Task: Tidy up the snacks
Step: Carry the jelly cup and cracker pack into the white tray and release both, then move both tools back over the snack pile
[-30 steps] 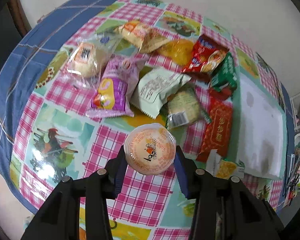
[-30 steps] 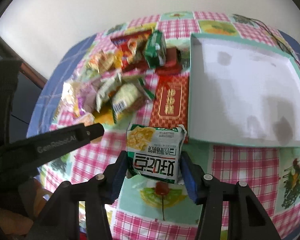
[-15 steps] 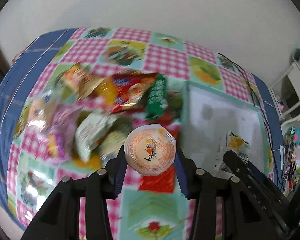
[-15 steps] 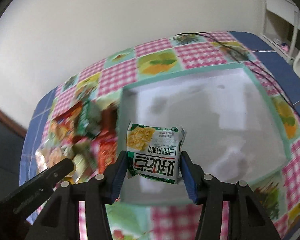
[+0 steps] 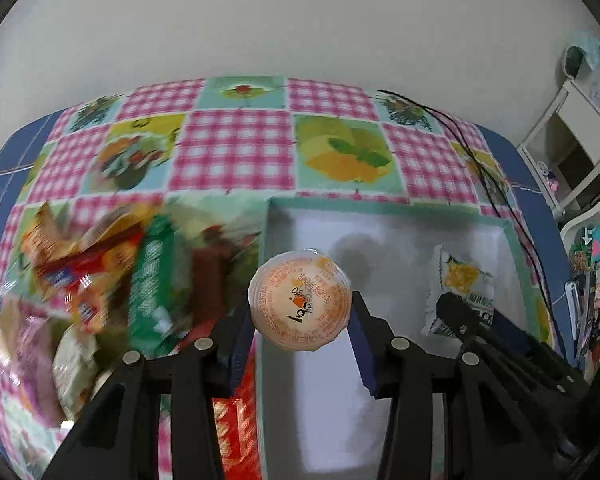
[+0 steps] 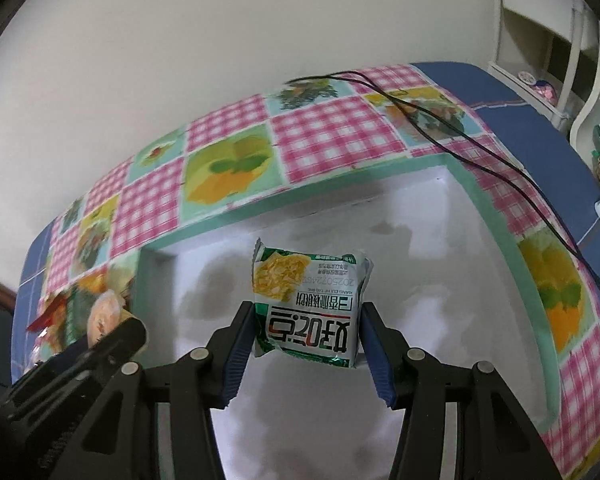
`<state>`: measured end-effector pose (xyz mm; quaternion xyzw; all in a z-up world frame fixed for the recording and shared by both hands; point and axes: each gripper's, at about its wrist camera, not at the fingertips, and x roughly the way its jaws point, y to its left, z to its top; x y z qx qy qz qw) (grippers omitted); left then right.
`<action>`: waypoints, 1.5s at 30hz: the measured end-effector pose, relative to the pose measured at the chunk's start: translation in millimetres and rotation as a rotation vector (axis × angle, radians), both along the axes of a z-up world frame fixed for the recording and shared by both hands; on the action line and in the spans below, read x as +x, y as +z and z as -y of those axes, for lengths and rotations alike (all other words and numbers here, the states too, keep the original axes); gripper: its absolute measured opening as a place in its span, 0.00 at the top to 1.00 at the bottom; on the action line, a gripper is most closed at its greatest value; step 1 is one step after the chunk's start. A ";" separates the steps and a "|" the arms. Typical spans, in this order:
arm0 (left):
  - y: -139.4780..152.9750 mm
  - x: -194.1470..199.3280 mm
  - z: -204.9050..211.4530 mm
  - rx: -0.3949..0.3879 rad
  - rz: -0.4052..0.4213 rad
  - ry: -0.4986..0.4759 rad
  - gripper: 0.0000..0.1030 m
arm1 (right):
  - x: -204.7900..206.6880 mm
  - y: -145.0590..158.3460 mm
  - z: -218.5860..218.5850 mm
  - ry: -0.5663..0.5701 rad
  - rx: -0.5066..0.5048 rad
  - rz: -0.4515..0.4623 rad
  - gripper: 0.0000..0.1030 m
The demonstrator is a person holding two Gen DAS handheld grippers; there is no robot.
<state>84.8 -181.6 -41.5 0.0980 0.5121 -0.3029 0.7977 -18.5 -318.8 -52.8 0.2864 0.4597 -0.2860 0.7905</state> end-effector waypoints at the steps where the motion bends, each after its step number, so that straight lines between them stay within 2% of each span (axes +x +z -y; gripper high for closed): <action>1: -1.7 1.6 6.0 -0.007 0.003 -0.008 0.55 | 0.6 -2.6 5.2 -0.009 0.004 -0.001 0.46; 9: -12.2 12.1 22.0 -0.014 -0.010 -0.019 0.54 | 5.9 -14.0 29.7 -0.048 0.001 -0.007 0.44; 15: -4.7 10.9 17.1 -0.021 -0.040 -0.007 0.54 | 3.1 -7.5 29.6 -0.066 0.006 -0.003 0.42; 20: 13.6 6.1 4.7 -0.026 -0.047 0.008 0.39 | -3.8 9.2 20.1 -0.042 -0.009 0.001 0.37; 28: 31.3 -7.5 -35.5 0.020 -0.014 0.061 0.33 | -27.1 10.8 -0.2 -0.037 0.017 -0.042 0.37; 30: 32.4 -11.6 -47.9 0.030 -0.003 0.078 0.27 | -30.5 11.9 -8.1 -0.026 0.021 -0.053 0.37; 31: 33.0 -12.4 -52.9 0.037 0.002 0.086 0.20 | -31.6 12.8 -12.0 -0.016 0.019 -0.056 0.37; 34: 35.9 -14.3 -70.1 0.067 0.032 0.118 0.20 | -36.3 16.6 -25.1 0.001 0.016 -0.064 0.37; 37: 35.8 -16.3 -86.3 0.082 0.050 0.159 0.17 | -41.1 18.7 -37.9 0.019 0.029 -0.061 0.35; 39: 31.8 -17.0 -97.2 0.098 0.046 0.189 0.08 | -43.3 19.1 -48.2 0.039 0.024 -0.067 0.30; 42: 24.2 -19.0 -108.6 0.120 0.033 0.212 0.07 | -45.5 18.6 -61.6 0.057 0.025 -0.073 0.23; 45: 16.7 -21.0 -118.1 0.161 0.033 0.234 0.05 | -48.3 17.8 -72.9 0.068 0.030 -0.077 0.22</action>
